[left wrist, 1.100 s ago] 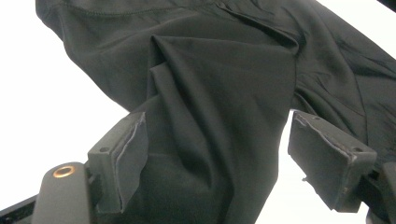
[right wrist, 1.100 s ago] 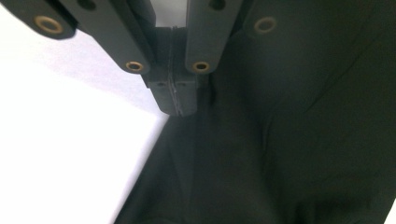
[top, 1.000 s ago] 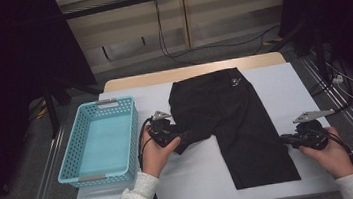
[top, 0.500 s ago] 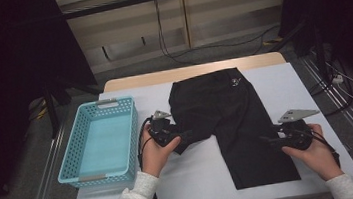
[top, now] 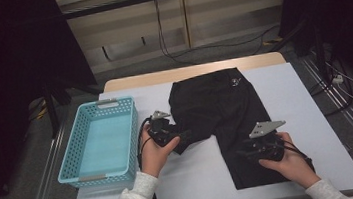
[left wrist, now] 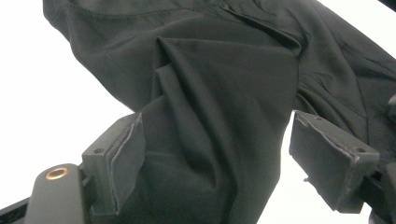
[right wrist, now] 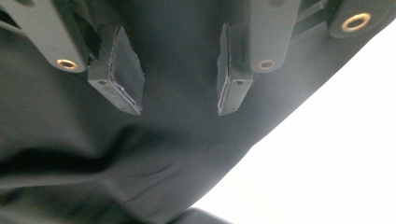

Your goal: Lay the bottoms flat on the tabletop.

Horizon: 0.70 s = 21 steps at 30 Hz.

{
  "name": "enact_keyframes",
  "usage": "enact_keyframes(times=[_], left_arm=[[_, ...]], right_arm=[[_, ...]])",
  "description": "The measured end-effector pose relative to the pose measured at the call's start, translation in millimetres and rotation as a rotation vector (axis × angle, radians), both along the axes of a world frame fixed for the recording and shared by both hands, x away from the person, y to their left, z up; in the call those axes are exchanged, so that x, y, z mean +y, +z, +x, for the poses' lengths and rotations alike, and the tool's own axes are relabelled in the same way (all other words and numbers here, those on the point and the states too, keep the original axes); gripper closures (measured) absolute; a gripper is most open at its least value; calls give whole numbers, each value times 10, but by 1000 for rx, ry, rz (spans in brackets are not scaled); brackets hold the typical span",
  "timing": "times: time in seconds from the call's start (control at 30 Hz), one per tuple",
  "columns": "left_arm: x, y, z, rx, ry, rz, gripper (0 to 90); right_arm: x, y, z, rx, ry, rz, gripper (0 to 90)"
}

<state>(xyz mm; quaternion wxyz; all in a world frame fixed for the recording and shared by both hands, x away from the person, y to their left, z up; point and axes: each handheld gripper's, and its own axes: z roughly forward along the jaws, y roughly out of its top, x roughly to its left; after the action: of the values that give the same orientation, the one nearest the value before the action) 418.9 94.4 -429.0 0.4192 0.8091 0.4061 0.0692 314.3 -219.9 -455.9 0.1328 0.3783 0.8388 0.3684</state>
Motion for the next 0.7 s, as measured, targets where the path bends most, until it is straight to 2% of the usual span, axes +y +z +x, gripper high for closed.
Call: enact_keyframes(times=[0.03, 0.07, 0.13, 0.2, 0.3, 0.5, 0.7], left_arm=[[1, 0, 0, -1, -1, 3, 190], [1, 2, 0, -1, -1, 2, 190], [-2, 3, -2, 0, -2, 4, 190], [-4, 1, -3, 1, -3, 3, 190], [-2, -4, -2, 6, -4, 5, 190], [4, 15, -7, 4, -1, -7, 190], [0, 18, -7, 5, 4, -15, 190]], right_arm=[[37, -16, -6, 3, 17, -16, 508], [67, -25, -16, -14, 31, -27, 510], [99, -25, -24, -15, 37, -30, 556], [103, -28, -35, -15, 45, -20, 670], [92, -23, -44, 10, 55, 2, 883], [72, 9, -118, 30, 72, -14, 900], [61, 29, -229, 75, 118, 4, 900]])
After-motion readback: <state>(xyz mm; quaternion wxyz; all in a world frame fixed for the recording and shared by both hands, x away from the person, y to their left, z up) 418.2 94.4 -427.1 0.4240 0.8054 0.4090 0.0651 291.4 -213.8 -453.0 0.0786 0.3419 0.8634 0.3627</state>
